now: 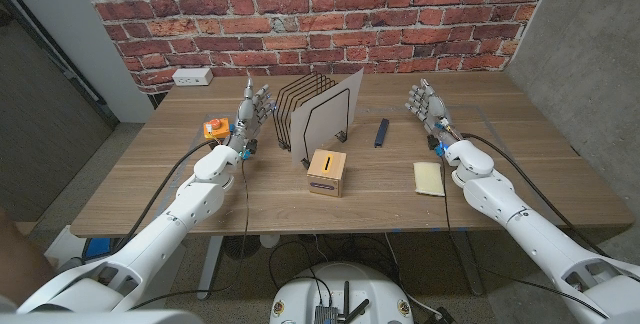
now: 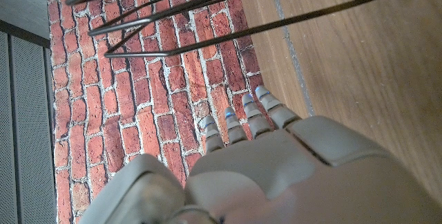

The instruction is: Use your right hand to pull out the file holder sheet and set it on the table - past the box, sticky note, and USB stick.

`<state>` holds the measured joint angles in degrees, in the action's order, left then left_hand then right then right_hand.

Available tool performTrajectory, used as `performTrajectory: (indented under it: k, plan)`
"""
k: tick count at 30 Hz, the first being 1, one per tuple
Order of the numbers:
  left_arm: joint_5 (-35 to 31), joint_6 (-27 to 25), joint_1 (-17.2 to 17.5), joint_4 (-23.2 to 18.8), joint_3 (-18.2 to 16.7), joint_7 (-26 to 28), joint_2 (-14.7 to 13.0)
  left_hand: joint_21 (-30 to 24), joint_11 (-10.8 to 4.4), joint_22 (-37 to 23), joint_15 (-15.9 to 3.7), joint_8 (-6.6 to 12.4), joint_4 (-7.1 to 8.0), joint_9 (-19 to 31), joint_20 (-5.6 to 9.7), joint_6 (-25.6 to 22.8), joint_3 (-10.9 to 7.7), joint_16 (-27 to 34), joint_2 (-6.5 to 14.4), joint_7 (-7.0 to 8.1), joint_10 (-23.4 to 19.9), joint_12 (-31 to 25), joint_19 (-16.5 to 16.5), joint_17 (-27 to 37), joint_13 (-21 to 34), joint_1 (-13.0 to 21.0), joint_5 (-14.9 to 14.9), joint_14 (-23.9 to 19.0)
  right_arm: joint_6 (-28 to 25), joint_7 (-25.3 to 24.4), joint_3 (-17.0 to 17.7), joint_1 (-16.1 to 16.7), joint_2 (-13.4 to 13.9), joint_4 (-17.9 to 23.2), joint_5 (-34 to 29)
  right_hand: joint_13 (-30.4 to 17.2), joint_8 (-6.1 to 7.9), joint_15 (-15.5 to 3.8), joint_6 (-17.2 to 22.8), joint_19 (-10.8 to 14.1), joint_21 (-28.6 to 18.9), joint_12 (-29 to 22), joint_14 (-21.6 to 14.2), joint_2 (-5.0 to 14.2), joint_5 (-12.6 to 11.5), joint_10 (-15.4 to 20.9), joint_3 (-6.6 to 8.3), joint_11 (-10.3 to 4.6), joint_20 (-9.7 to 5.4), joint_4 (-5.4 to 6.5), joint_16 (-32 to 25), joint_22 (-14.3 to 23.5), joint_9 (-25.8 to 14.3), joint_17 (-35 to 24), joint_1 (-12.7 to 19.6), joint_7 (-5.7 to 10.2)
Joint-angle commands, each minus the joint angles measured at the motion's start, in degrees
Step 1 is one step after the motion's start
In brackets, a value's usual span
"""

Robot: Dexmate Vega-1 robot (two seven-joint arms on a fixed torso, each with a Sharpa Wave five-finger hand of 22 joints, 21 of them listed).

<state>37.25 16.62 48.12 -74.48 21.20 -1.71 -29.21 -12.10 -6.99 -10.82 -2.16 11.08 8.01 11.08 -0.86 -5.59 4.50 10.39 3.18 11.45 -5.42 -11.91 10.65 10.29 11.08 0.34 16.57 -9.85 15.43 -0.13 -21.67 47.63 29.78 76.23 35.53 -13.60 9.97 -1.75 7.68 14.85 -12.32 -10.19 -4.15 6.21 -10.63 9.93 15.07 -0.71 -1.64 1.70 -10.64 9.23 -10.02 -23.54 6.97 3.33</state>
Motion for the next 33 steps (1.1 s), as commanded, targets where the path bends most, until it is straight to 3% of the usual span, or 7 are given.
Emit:
performTrajectory:
  k: [1,17,26,33]
  plan:
    - [0.0,0.0,0.0,0.0,0.0,0.0,0.0,-0.4,-0.36,-0.3,-0.44,0.42,0.3,0.3,0.05,0.0,-0.04,0.3,0.6,0.52,0.0,-0.4,0.5,0.1,0.3,-0.2,0.4,-0.5,-1.9,-1.0,-0.5,-0.2,1.5,3.1,-1.6,0.3,0.33,-0.37,-0.2,0.1,0.3,-0.3,0.1,0.06,-0.5,0.0,0.38,0.08,-0.57,-0.06,-0.2,0.3,-0.1,0.2,0.2,-0.85]
    - [0.0,0.0,0.0,0.0,0.0,0.0,0.0,-0.4,-0.44,-0.3,-0.42,0.43,0.3,0.3,0.03,0.0,-0.03,0.3,0.6,0.49,0.0,-0.3,0.5,0.1,0.3,-0.2,0.4,-0.6,-0.4,-0.9,-0.5,-0.4,2.6,3.5,-3.6,1.1,0.29,-0.9,-0.8,-0.2,0.8,-0.2,0.6,-0.03,-0.7,-0.5,0.65,-0.1,-1.03,-0.34,-0.1,0.3,0.0,1.0,0.1,-1.32]
    - [0.0,0.0,0.0,0.0,0.0,0.0,0.0,-0.4,-0.46,-0.3,-0.41,0.43,0.29,0.3,0.04,0.0,-0.04,0.3,0.6,0.51,0.0,-0.4,0.5,0.1,0.3,-0.2,0.4,-0.5,-1.5,-2.3,0.0,0.5,5.0,7.5,-5.4,1.6,0.24,-0.64,-1.3,-0.8,1.3,-0.1,1.3,-0.02,-0.8,-1.2,0.93,-0.19,-1.02,-0.65,0.1,0.3,0.0,1.7,0.3,-1.19]
    - [0.0,0.0,0.0,0.0,0.0,0.0,0.0,-0.4,-0.41,-0.3,-0.41,0.44,0.3,0.3,0.04,-0.1,-0.03,0.3,0.6,0.47,0.0,-0.3,0.5,0.1,0.3,-0.2,0.4,-0.6,-2.2,-2.9,0.3,1.0,6.5,9.9,-6.7,1.9,0.32,-0.68,-1.5,-0.8,1.4,-0.2,1.3,0.37,-0.8,-1.3,1.65,-0.48,-1.07,-1.53,0.0,0.3,0.0,2.3,1.3,-1.39]
